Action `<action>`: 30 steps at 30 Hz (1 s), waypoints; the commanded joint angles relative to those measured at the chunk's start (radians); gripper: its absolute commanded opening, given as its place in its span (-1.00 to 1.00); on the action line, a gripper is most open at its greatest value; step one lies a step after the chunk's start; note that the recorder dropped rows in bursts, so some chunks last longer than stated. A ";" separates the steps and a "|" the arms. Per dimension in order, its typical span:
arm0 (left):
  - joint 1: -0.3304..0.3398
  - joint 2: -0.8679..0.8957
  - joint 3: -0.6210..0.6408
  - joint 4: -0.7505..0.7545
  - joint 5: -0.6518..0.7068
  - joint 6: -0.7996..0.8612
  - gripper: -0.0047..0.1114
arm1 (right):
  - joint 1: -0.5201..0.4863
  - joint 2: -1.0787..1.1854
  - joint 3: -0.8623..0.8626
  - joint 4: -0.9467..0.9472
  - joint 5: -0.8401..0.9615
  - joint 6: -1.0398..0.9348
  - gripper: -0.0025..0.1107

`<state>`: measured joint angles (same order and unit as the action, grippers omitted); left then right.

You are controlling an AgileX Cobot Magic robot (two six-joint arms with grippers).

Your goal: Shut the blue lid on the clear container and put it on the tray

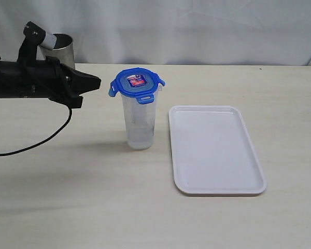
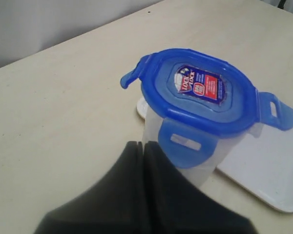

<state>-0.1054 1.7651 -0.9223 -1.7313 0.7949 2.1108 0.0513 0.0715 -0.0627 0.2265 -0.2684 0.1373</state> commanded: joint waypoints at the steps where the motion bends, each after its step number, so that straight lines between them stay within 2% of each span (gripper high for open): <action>1: 0.002 0.001 -0.036 -0.013 -0.014 0.032 -0.92 | -0.003 0.209 -0.199 -0.089 0.150 0.085 -0.88; 6: 0.000 0.003 -0.039 -0.013 0.013 0.032 -0.92 | -0.003 0.518 -0.473 -0.089 0.367 0.013 -0.88; 9: 0.000 0.003 -0.039 -0.013 -0.007 0.032 -0.92 | -0.003 0.735 -0.650 -0.044 0.537 -0.130 -0.88; 11: 0.000 0.003 -0.030 -0.013 -0.048 0.032 -0.92 | -0.003 0.866 -0.746 0.124 0.637 -0.322 -0.88; 16: 0.000 0.003 -0.007 -0.013 -0.134 0.032 -0.92 | -0.005 1.170 -0.955 0.695 0.881 -1.025 -0.88; 18: 0.000 0.003 0.017 -0.013 -0.141 0.032 -0.92 | -0.005 1.257 -0.990 0.779 0.902 -1.151 -0.88; 25: 0.000 0.003 0.129 -0.013 -0.129 0.032 -0.92 | -0.016 1.470 -0.995 1.032 0.773 -1.529 -0.88; 27: 0.000 0.003 0.142 -0.013 -0.067 0.032 -0.92 | -0.040 1.550 -1.013 1.125 0.837 -1.642 -0.88; 30: 0.000 0.003 0.166 -0.013 0.033 0.032 -0.92 | -0.090 1.654 -1.053 1.148 0.997 -1.700 -0.88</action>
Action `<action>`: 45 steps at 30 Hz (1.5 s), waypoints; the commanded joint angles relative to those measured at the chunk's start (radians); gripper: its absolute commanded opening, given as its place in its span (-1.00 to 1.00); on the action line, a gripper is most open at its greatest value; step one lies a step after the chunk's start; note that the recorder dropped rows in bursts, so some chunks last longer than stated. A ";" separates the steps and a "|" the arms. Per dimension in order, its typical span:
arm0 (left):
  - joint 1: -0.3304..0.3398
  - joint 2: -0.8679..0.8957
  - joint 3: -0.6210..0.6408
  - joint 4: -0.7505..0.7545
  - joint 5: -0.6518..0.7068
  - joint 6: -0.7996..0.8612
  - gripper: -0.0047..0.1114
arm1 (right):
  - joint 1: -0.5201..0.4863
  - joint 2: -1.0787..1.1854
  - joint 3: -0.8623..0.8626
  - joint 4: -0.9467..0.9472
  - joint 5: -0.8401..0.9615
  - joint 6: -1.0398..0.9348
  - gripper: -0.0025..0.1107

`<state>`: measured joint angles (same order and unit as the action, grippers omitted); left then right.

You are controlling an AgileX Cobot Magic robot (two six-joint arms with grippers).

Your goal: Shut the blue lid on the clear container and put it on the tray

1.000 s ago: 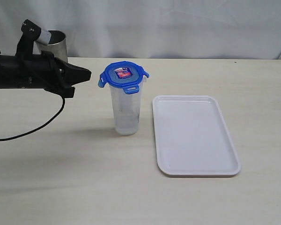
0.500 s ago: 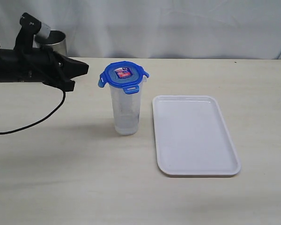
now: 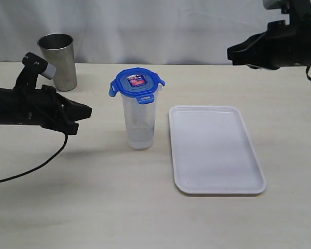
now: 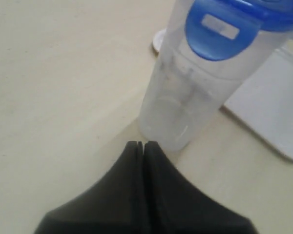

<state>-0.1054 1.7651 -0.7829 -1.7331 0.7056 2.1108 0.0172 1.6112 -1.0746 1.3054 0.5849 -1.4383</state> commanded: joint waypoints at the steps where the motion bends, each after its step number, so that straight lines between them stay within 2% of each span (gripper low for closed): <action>1: 0.000 0.003 0.032 -0.011 0.147 0.032 -0.92 | -0.071 0.142 -0.054 0.073 0.178 -0.144 -0.88; 4: 0.000 0.003 0.042 -0.008 0.213 0.032 -0.92 | -0.102 0.192 -0.062 0.136 0.251 -0.265 -0.88; 10: 0.000 0.003 0.031 -0.011 0.275 0.032 -0.92 | -0.078 0.229 -0.062 0.263 0.384 -0.471 -0.88; 13: 0.000 0.003 0.031 -0.011 0.342 0.032 -0.92 | -0.060 0.231 -0.062 0.299 0.357 -0.475 -0.88; 19: 0.000 0.003 0.023 -0.011 0.354 0.032 -0.92 | -0.026 0.253 -0.062 0.355 0.369 -0.512 -0.88; 23: 0.000 0.003 0.019 -0.011 0.388 0.032 -0.92 | 0.027 0.276 -0.071 0.425 0.243 -0.615 -0.88; 26: 0.000 0.003 0.015 -0.011 0.367 0.032 -0.92 | 0.044 0.296 -0.118 0.372 0.209 -0.555 -0.88; 29: 0.000 0.003 0.015 -0.011 0.346 0.032 -0.92 | 0.042 0.336 -0.207 0.237 0.297 -0.413 -0.88; 31: 0.000 0.003 0.015 -0.011 0.332 0.032 -0.92 | 0.042 0.369 -0.257 0.211 0.355 -0.385 -0.88; 34: 0.000 0.003 0.012 -0.011 0.300 0.032 -0.92 | 0.044 0.424 -0.317 0.204 0.406 -0.389 -0.88; 39: 0.000 0.003 0.012 -0.011 0.287 0.032 -0.92 | 0.044 0.479 -0.344 0.226 0.291 -0.441 -0.88; 45: 0.000 0.003 0.012 -0.011 0.287 0.032 -0.92 | 0.051 0.499 -0.344 0.259 0.330 -0.579 -0.88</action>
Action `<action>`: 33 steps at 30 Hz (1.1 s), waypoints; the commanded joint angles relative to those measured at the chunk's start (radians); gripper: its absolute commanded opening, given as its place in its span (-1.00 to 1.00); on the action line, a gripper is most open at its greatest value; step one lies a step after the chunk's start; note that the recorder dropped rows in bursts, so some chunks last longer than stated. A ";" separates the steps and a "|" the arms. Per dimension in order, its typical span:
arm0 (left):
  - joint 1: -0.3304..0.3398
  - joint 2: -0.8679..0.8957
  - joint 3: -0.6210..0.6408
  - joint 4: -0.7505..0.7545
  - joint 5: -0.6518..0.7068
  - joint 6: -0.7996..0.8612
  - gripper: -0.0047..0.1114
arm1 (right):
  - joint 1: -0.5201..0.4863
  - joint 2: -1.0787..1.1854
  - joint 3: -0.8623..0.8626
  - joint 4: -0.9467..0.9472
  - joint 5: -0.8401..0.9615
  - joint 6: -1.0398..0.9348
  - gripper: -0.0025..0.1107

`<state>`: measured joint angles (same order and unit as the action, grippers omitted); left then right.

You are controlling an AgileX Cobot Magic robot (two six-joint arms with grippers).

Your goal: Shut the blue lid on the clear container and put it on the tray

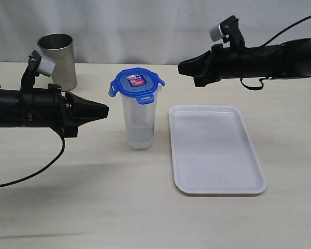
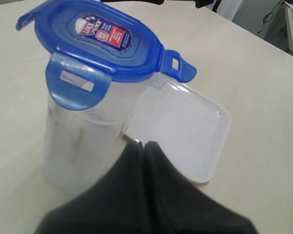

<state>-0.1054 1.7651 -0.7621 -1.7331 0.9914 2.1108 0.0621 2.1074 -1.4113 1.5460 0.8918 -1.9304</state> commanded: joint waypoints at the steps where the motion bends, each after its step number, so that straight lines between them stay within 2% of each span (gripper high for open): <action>1: 0.000 0.003 -0.009 -0.011 0.001 0.032 -0.92 | 0.016 0.003 -0.007 0.016 0.033 -0.118 -0.88; 9: 0.000 0.003 -0.009 -0.011 0.001 0.032 -0.92 | 0.076 0.011 -0.007 -0.016 0.011 -0.187 -0.88; 33: 0.000 0.003 -0.009 -0.011 -0.027 0.032 -0.92 | 0.074 -0.035 0.016 -0.099 0.044 -0.185 -0.88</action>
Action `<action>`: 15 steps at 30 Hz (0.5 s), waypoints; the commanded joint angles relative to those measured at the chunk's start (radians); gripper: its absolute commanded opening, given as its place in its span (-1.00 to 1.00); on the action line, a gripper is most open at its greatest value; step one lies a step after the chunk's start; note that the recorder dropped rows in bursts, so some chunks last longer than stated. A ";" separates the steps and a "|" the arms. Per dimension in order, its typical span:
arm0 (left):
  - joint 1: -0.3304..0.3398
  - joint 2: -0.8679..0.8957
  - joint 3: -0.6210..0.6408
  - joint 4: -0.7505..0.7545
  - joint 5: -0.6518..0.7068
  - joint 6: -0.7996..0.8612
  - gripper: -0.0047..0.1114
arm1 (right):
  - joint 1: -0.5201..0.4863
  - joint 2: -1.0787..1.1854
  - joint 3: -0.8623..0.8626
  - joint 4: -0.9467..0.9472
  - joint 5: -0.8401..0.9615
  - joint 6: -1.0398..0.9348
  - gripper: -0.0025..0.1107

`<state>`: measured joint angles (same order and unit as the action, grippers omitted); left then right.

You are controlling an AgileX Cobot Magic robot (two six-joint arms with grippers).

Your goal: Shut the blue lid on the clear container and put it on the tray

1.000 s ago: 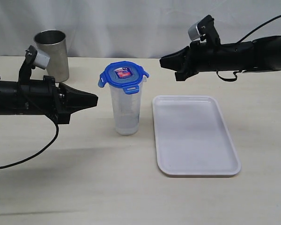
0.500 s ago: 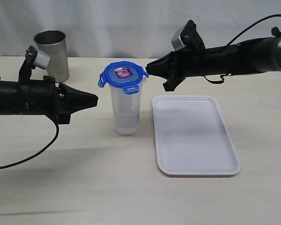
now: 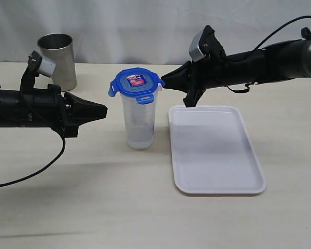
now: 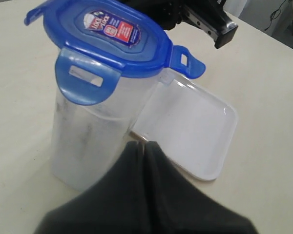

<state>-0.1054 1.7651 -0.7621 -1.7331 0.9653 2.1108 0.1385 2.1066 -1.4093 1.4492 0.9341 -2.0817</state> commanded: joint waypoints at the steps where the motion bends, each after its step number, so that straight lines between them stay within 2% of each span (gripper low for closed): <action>1: 0.000 0.003 -0.009 -0.011 -0.001 0.032 -0.92 | -0.002 -0.038 0.018 0.002 0.001 -0.034 -0.88; 6: 0.000 0.003 -0.009 -0.011 -0.001 0.032 -0.92 | -0.002 -0.044 0.020 -0.010 -0.052 -0.015 -0.88; 15: 0.000 0.003 -0.009 -0.011 -0.001 0.032 -0.92 | -0.001 -0.048 0.028 -0.025 -0.036 -0.035 -0.88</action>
<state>-0.1054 1.7651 -0.7621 -1.7331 0.9610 2.1108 0.1385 2.0719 -1.3863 1.4339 0.8897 -2.0817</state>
